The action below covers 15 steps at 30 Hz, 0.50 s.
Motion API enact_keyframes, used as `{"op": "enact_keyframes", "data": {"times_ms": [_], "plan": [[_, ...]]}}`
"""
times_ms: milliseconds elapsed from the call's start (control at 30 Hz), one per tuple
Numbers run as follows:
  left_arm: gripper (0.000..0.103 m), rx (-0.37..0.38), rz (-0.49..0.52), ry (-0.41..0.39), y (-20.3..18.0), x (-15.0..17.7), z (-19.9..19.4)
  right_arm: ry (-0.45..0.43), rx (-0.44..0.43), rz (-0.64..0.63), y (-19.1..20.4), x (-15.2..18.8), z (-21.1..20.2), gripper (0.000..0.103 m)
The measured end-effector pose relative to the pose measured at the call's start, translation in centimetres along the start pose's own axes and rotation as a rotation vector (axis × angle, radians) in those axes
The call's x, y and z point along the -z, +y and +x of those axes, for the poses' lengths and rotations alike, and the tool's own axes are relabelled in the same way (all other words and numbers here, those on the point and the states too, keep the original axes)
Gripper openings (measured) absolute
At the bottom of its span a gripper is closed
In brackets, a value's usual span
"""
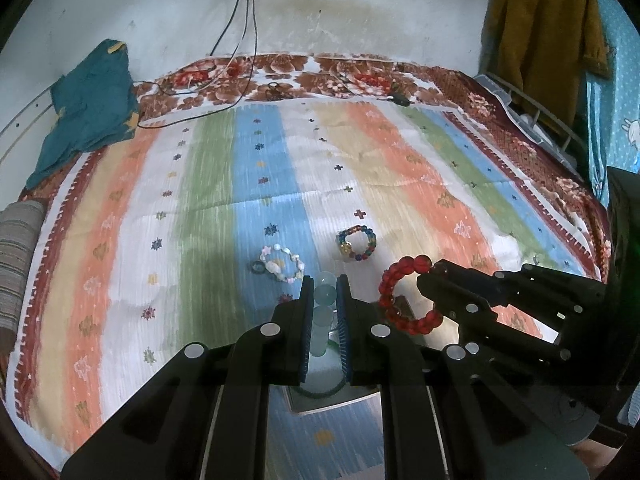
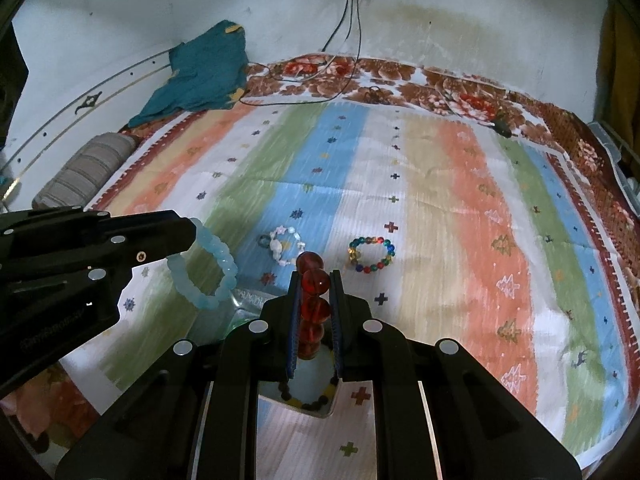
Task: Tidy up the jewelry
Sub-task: 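Open the left tool over the tin while the right opens, dropping both bracelets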
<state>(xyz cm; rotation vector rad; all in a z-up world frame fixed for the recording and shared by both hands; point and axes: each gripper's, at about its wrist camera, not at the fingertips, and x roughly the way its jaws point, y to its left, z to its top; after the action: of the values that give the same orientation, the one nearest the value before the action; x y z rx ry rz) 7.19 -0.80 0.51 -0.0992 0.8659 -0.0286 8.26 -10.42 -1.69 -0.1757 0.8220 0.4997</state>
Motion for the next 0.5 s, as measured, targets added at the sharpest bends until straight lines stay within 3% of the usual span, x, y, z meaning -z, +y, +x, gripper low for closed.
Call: {"op": "enact_keyframes", "data": {"times_ms": [133,200,333,500], "plan": [[0.014,-0.017,-0.021,0.016,0.4,0.2,0.2,0.015,0.008,0.015,-0.3,0.2,0.2,0.016],[0.023,-0.042,-0.030,0.012,0.9,0.1,0.2,0.014,0.034,0.025,-0.9,0.1,0.3,0.031],[0.029,-0.079,-0.058,0.024,1.9,-0.1,0.7,0.026,0.066,0.057,-2.4,0.1,0.8,0.036],[0.045,-0.083,-0.080,0.043,2.6,-0.3,1.5,0.029,0.088,0.072,-3.3,-0.1,1.3,0.044]]}}
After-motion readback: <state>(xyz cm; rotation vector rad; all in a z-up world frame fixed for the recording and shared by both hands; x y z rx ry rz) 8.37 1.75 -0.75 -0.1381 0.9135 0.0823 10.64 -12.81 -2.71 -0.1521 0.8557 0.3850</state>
